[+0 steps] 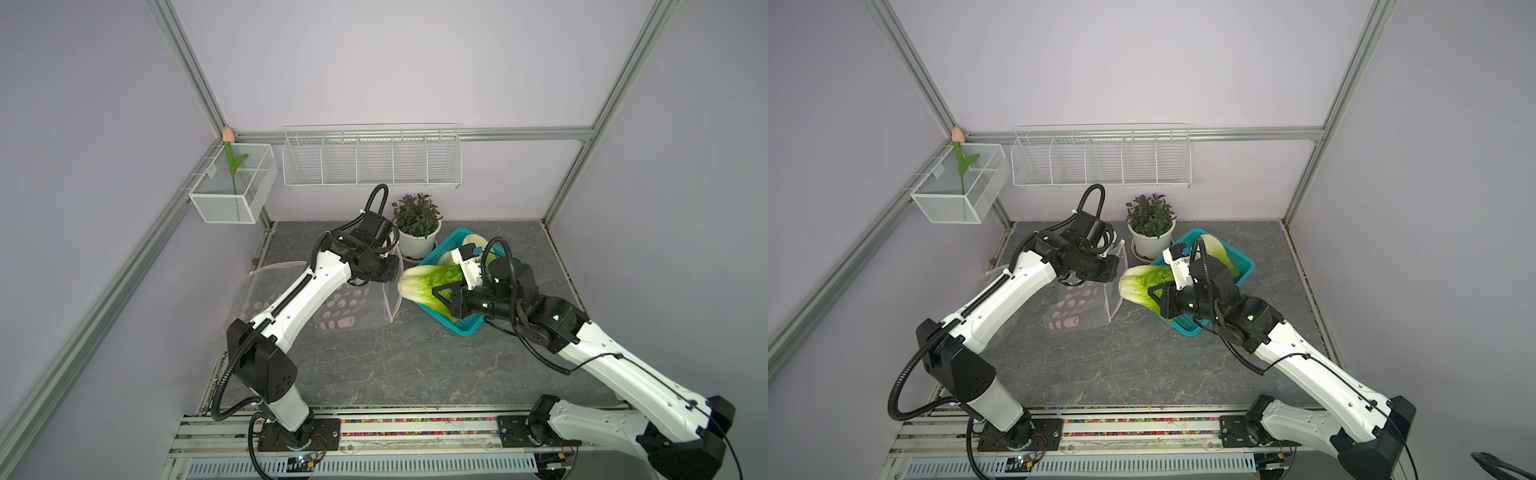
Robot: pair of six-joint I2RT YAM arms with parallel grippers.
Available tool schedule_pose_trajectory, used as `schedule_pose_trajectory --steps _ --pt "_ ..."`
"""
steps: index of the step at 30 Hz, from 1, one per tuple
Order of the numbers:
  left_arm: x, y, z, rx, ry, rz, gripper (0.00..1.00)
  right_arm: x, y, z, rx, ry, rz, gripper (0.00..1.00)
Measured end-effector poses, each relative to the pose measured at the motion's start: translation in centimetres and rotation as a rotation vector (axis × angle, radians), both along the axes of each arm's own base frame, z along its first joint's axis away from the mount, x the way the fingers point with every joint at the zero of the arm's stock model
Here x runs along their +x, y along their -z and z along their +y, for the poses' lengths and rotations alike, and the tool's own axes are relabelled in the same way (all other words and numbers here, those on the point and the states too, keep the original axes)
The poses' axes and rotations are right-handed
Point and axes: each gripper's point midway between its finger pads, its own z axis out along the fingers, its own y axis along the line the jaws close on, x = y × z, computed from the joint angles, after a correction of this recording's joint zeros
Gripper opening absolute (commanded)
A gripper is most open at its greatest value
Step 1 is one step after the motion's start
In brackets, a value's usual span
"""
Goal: Put the chinese cabbages into a zipper bag and zip it
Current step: Pick up the Chinese cabbage from the basket, then place the Chinese cabbage in the zipper food storage bag.
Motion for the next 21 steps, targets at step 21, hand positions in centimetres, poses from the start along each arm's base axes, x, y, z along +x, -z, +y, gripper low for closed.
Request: schedule_pose_trajectory --steps 21 --pt "-0.1 -3.0 -0.3 -0.028 -0.016 -0.041 0.00 1.4 8.1 1.5 -0.083 -0.020 0.093 0.07"
